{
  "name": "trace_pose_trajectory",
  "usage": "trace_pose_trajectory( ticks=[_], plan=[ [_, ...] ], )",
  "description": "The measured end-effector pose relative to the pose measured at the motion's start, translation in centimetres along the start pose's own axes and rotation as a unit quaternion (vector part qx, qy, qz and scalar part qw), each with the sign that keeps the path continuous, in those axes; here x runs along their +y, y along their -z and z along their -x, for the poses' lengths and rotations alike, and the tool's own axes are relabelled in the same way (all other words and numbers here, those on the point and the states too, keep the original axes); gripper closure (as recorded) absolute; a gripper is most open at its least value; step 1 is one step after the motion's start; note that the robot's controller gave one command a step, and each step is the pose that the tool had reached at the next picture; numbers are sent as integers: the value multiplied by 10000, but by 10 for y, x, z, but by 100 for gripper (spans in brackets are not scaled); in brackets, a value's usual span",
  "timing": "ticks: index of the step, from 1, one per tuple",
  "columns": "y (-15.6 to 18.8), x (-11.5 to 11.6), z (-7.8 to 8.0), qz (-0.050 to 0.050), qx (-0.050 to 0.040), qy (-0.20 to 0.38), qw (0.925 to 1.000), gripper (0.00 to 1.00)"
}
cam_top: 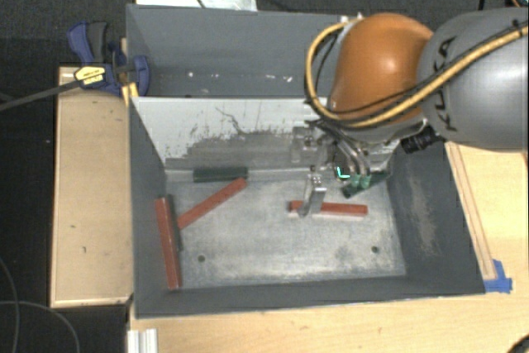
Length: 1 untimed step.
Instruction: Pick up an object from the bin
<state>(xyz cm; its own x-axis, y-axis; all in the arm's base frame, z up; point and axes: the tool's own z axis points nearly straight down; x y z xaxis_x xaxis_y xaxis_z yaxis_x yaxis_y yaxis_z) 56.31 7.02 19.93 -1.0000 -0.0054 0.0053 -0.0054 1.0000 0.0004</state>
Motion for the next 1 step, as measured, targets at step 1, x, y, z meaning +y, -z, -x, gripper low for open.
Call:
trace_pose_trajectory(
  ticks=[1],
  plan=[
    [-120,-64,8,-6,-9,1621,9868,0]
  ],
)
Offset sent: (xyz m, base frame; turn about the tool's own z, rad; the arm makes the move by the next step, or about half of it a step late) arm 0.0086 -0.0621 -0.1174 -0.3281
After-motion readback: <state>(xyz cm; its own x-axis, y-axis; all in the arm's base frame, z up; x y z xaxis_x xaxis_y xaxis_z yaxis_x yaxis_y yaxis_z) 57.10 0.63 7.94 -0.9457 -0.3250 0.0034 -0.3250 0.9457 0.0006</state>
